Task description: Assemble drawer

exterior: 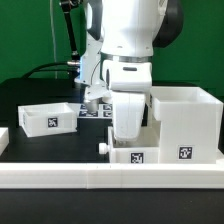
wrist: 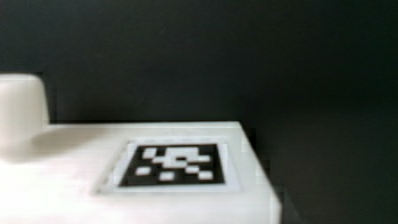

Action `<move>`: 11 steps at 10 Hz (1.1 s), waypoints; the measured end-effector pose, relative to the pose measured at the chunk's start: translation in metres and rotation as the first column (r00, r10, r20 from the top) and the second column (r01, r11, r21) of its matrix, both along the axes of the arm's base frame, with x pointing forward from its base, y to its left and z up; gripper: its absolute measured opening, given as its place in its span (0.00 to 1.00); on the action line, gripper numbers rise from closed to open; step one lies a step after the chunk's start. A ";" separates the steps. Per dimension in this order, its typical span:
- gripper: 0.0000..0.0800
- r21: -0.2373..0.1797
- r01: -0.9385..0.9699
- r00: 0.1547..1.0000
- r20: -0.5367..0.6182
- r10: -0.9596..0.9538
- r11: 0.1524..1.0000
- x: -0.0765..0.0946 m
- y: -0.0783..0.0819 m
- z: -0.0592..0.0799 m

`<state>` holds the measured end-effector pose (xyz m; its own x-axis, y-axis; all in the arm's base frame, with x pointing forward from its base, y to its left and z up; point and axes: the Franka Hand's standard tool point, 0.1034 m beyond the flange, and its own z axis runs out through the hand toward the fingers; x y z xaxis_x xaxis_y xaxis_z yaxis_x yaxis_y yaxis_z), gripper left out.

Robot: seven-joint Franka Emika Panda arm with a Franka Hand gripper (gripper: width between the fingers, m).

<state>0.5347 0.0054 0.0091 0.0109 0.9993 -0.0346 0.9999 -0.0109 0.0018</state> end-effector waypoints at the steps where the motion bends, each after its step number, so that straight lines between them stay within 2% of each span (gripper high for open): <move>1: 0.08 0.000 0.000 1.000 0.000 0.000 1.000 0.000 0.000 0.000; 2: 0.31 0.000 0.000 1.000 0.000 0.000 1.000 0.000 0.000 0.000; 3: 0.31 -0.001 0.003 1.000 0.000 -0.003 1.000 0.001 0.000 0.002; 4: 0.58 -0.001 0.011 1.000 0.007 -0.011 1.000 0.002 0.002 0.005; 6: 0.58 -0.003 0.023 1.000 0.019 -0.023 1.000 0.007 0.005 0.016; 7: 0.80 -0.007 0.024 1.000 0.014 -0.024 1.000 0.007 0.008 0.022; 9: 0.81 -0.018 0.030 0.999 0.018 -0.030 0.999 0.012 0.008 0.044; 11: 0.81 -0.023 0.038 0.998 0.054 -0.037 0.999 0.019 -0.009 0.062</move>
Offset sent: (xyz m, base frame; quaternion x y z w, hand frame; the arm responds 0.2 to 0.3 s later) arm 0.0013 0.0042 0.0134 0.0023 -0.0087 0.0098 0.9999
